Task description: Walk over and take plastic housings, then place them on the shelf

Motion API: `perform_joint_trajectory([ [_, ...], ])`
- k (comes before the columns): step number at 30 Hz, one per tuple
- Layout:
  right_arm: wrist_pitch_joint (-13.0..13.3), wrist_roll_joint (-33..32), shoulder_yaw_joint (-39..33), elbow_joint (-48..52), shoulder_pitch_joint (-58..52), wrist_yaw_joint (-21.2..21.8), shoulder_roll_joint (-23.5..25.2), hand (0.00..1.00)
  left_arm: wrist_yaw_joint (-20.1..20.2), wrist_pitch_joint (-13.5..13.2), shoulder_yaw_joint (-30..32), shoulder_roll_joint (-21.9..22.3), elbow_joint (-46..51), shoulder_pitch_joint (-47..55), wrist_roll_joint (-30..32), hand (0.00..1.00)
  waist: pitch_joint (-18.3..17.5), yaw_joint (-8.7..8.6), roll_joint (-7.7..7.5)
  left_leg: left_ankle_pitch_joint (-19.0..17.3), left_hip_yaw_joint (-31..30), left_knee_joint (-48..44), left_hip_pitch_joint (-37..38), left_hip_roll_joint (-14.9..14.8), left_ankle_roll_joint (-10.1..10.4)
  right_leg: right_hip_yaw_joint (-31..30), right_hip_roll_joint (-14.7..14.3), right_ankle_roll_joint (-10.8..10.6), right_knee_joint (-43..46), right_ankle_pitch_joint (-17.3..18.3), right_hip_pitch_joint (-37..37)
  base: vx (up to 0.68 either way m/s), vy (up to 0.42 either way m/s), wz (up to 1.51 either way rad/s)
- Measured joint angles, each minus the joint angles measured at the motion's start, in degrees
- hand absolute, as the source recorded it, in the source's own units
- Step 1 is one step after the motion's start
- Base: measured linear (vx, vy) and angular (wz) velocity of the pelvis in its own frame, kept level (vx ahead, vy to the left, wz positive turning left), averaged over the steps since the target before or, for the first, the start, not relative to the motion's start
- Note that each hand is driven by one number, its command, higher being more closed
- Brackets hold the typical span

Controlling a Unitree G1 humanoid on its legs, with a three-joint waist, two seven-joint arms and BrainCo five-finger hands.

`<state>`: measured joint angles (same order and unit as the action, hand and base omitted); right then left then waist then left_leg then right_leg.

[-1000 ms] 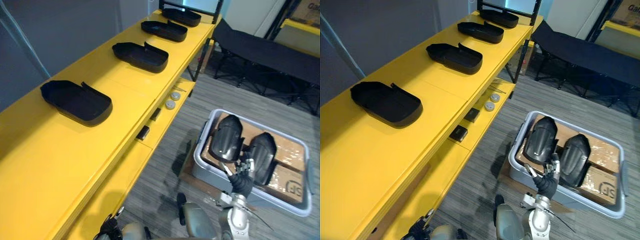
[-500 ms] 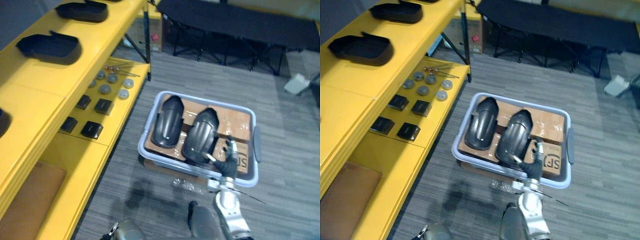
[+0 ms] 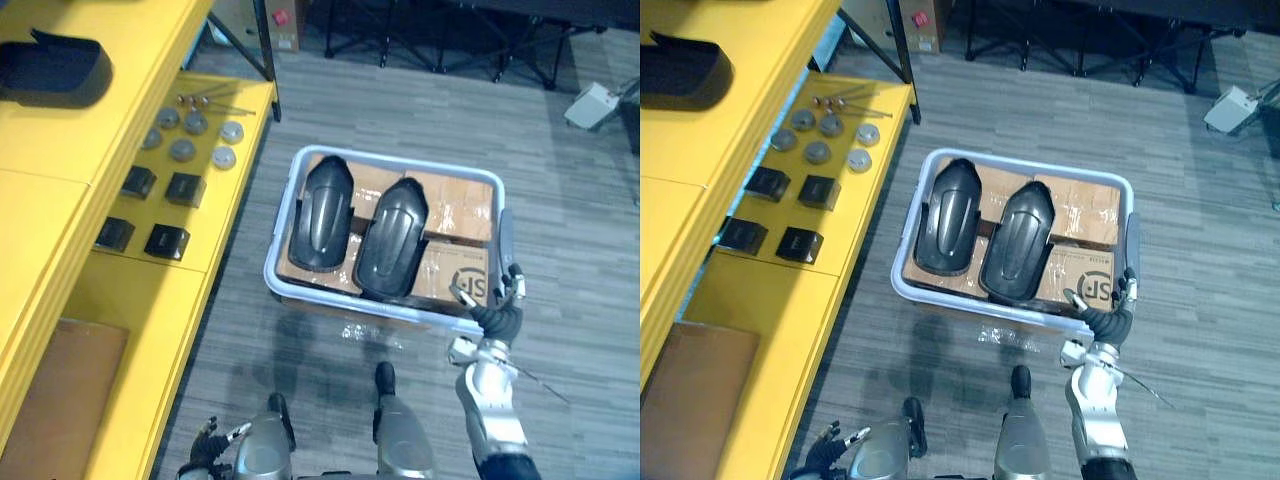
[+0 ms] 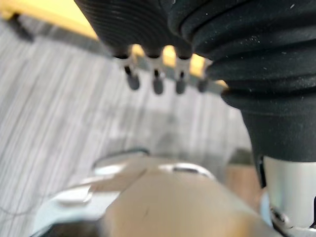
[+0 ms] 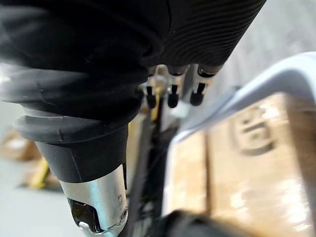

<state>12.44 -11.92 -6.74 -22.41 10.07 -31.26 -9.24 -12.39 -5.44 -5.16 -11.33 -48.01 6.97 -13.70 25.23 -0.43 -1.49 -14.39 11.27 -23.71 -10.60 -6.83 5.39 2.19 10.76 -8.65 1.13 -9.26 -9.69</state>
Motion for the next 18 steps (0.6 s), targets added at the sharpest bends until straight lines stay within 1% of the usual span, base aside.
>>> perform_joint_trajectory([
  [1, -0.97, -1.5, -1.0, -4.65, 3.89, -0.27, -0.95, 0.0, -0.46, -0.58, 0.01, 0.08, -0.2, -0.7, -0.47, 0.0, 0.13, 0.48, 0.21, -0.57, -0.44, -1.76, -2.19, -0.15, -0.13, 0.33, -0.05, 0.0, -0.17, -0.47, -1.18, -0.12, 0.039, 0.17],
  [2, -1.96, -2.68, -1.85, -8.06, 7.13, -1.09, -2.23, 0.0, -0.53, -1.22, 0.07, 0.26, -0.39, -1.61, -1.8, 0.0, 0.64, 0.81, 0.8, -0.84, -1.69, -3.24, -4.19, -0.15, -0.38, 1.22, -0.05, 0.15, -0.29, -0.76, -1.7, -0.12, 0.038, 0.2],
  [3, -2.38, -3.2, -2.08, -9.71, 8.69, -1.29, -3.06, 0.0, -0.61, -1.78, 0.12, 0.41, -0.41, -2.01, -2.28, 0.0, 0.83, 1.31, 0.87, -0.93, -1.95, -3.86, -5.03, -0.13, -0.44, 1.52, -0.04, 0.17, -0.24, -0.84, -2.13, -0.15, 0.04, 0.38],
  [4, -3.38, -3.18, -2.08, -14.19, 13.32, -0.93, -5.73, 0.0, -1.0, -3.39, 0.4, 0.88, -0.42, -2.8, -3.57, 0.0, 1.51, 2.44, 1.4, -1.0, -3.16, -5.33, -7.1, -0.1, -0.5, 2.54, -0.02, 0.03, -0.05, -1.08, -2.82, -0.1, 0.027, 0.25],
  [6, -4.13, -3.07, -2.06, -15.98, 16.17, -0.45, -7.53, 0.0, -1.14, -5.02, 0.54, 1.31, -0.38, -3.01, -4.11, 0.0, 1.66, 3.6, 1.53, -1.0, -3.6, -6.03, -8.19, -0.08, -0.5, 2.67, -0.02, -0.08, 0.25, -1.18, -3.65, -0.08, 0.017, 0.16],
  [7, -4.56, -3.07, -1.97, -17.1, 18.17, 0.16, -8.76, 0.0, -1.34, -6.27, 0.63, 1.6, -0.38, -3.01, -4.4, 0.0, 1.74, 4.1, 1.69, -1.0, -4.17, -6.58, -8.94, 0.03, -0.51, 2.95, 0.02, -0.1, 0.55, -1.2, -4.09, -0.1, 0.023, 0.25],
  [8, -5.01, -3.07, -1.96, -18.07, 20.99, 0.3, -11.06, 0.0, -1.8, -7.58, 0.73, 2.28, -0.3, -3.34, -4.59, 0.0, 2.49, 4.78, 2.44, -0.99, -5.21, -7.17, -9.86, 0.14, -0.55, 4.34, 0.12, -0.08, 1.32, -1.19, -4.24, -0.09, 0.021, 0.29],
  [10, -5.58, -3.13, -1.91, -19.84, 23.72, 1.31, -13.33, 0.0, -2.3, -8.87, 1.05, 3.21, -0.28, -3.47, -6.05, 0.0, 3.03, 5.47, 3.31, -1.0, -6.12, -7.91, -10.8, 0.27, -0.58, 5.63, 0.21, -0.05, 1.66, -1.16, -4.26, -0.07, 0.027, 0.26],
  [11, -6.03, -3.14, -1.78, -21.11, 25.1, 1.69, -14.53, 0.0, -2.27, -9.11, 1.66, 3.88, -0.28, -3.57, -6.55, 0.0, 3.28, 6.3, 3.64, -0.98, -6.22, -8.01, -11.0, 0.32, -0.61, 5.73, 0.28, -0.05, 1.71, -1.16, -4.35, -0.05, 0.027, 0.15],
  [12, -6.18, -3.16, -1.7, -21.74, 25.66, 1.94, -14.97, 0.0, -2.32, -9.16, 1.77, 4.12, -0.28, -3.57, -6.76, 0.0, 3.38, 6.5, 3.82, -0.98, -6.35, -8.11, -11.08, 0.35, -0.62, 5.82, 0.3, -0.05, 1.78, -1.16, -4.35, -0.05, 0.025, 0.08],
  [14, -6.2, -3.24, -1.53, -23.58, 27.53, 2.89, -16.1, 0.0, -2.26, -9.24, 1.73, 4.47, -0.28, -3.66, -6.93, 0.0, 3.86, 6.5, 4.69, -0.97, -7.48, -8.6, -11.67, 0.39, -0.62, 7.07, 0.34, 0.16, 2.17, -1.0, -4.33, -0.05, 0.02, 0.14],
  [16, -6.3, -3.27, -1.51, -24.58, 28.2, 3.6, -17.02, 0.0, -2.23, -9.32, 1.74, 4.83, -0.31, -3.63, -8.09, 0.0, 4.1, 6.69, 5.04, -0.91, -7.75, -8.59, -11.84, 0.41, -0.69, 7.63, 0.39, 0.32, 2.43, -0.83, -4.42, -0.04, 0.019, 0.09],
  [18, -7.64, -3.33, -1.51, -26.05, 29.87, 3.72, -18.61, 0.0, -2.03, -9.33, 1.66, 5.14, -0.31, -3.64, -8.51, 0.0, 4.44, 6.77, 5.71, -0.85, -7.86, -8.59, -11.84, 0.41, -0.76, 8.21, 0.48, 0.35, 2.6, -0.78, -4.41, 0.0, 0.0, 0.0],
])
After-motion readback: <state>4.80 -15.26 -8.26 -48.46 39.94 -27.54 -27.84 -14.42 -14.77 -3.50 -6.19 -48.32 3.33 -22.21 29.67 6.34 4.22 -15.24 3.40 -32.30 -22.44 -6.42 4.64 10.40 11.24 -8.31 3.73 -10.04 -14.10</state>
